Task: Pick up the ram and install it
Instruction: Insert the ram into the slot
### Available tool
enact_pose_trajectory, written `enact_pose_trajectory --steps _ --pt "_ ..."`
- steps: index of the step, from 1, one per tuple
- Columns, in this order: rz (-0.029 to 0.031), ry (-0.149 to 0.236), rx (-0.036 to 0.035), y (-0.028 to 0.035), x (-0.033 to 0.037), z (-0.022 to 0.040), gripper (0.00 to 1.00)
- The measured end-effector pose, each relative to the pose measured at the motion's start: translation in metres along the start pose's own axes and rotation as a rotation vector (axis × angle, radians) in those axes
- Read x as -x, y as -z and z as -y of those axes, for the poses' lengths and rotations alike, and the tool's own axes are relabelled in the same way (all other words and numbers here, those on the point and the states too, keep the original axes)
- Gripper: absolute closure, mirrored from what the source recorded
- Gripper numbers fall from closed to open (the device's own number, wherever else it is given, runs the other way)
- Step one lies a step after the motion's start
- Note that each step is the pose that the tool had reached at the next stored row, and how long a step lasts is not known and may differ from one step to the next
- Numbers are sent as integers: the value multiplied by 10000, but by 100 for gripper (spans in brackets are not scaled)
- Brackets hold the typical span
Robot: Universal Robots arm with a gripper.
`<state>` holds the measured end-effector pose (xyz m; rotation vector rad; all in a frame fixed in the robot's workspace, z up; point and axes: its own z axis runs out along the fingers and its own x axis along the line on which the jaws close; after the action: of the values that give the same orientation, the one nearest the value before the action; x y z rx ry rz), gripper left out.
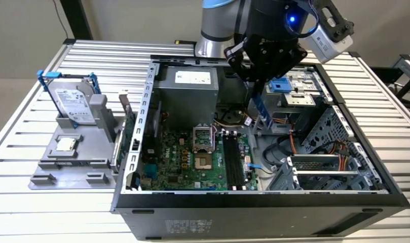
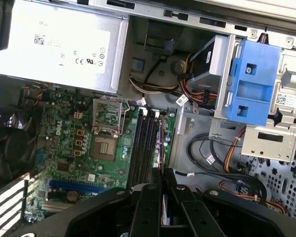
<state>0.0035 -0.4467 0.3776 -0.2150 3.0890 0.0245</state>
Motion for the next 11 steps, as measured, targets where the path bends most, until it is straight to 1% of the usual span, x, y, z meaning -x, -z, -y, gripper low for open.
enact_pose_trajectory --steps 5,11 --pt "3 -293 -13 -44 -2 0 100" --pt "4 -331 -16 -102 -1 1 100"
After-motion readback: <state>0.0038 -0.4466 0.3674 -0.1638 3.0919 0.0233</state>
